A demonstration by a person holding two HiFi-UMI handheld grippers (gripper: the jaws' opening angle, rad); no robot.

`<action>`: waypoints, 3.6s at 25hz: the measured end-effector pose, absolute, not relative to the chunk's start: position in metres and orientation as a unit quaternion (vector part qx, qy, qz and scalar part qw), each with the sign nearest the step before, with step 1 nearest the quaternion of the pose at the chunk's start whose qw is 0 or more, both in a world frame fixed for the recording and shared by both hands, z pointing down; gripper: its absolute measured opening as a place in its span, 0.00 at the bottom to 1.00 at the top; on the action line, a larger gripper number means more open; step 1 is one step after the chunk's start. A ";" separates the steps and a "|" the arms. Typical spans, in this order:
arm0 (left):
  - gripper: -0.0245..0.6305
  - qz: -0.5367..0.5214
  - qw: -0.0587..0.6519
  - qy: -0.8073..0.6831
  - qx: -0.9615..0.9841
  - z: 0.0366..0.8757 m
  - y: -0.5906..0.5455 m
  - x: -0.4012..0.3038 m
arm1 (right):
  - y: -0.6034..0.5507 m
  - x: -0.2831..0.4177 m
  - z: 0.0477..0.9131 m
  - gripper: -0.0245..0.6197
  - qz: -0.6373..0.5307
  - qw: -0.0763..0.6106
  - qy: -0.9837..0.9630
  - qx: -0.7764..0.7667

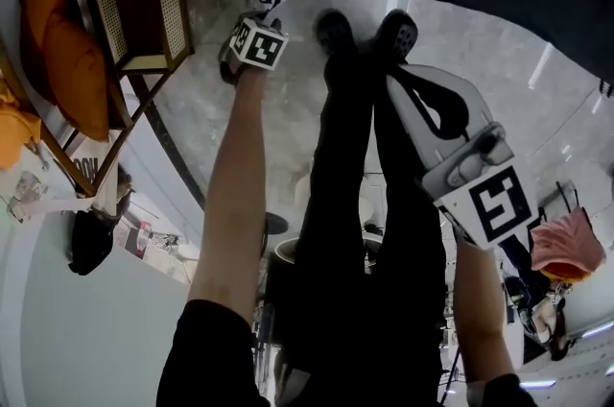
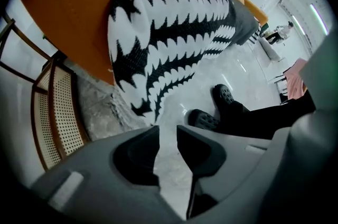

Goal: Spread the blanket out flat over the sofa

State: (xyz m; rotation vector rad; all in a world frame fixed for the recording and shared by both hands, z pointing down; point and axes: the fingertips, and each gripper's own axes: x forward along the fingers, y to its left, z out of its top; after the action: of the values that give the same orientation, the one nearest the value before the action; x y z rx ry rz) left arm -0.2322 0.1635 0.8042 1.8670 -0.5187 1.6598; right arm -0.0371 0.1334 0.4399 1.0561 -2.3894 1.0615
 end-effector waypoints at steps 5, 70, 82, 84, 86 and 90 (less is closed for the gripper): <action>0.20 0.618 0.287 -0.198 0.705 0.767 0.157 -0.238 | 0.127 -0.039 0.404 0.04 0.354 0.163 -0.842 0.374; 0.05 0.076 0.096 -0.454 0.883 -0.027 0.298 0.058 | 0.292 0.136 -0.023 0.04 0.105 0.060 -0.949 0.291; 0.05 0.067 0.093 -0.449 0.886 -0.024 0.323 0.068 | 0.314 0.146 -0.018 0.04 0.104 0.058 -0.950 0.289; 0.05 0.069 0.092 -0.450 0.885 -0.025 0.323 0.068 | 0.316 0.146 -0.020 0.04 0.103 0.054 -0.950 0.289; 0.05 0.068 0.090 -0.453 0.884 -0.028 0.321 0.068 | 0.316 0.146 -0.021 0.04 0.102 0.052 -0.951 0.288; 0.05 0.061 0.085 -0.457 0.883 -0.034 0.319 0.068 | 0.317 0.144 -0.023 0.04 0.100 0.051 -0.952 0.285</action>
State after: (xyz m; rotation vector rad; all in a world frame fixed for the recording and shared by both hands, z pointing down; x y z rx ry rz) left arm 0.0676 0.3192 -0.0341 2.6339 -1.3629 0.1814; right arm 0.1444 0.3165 -0.0229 0.8669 -2.8975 0.3049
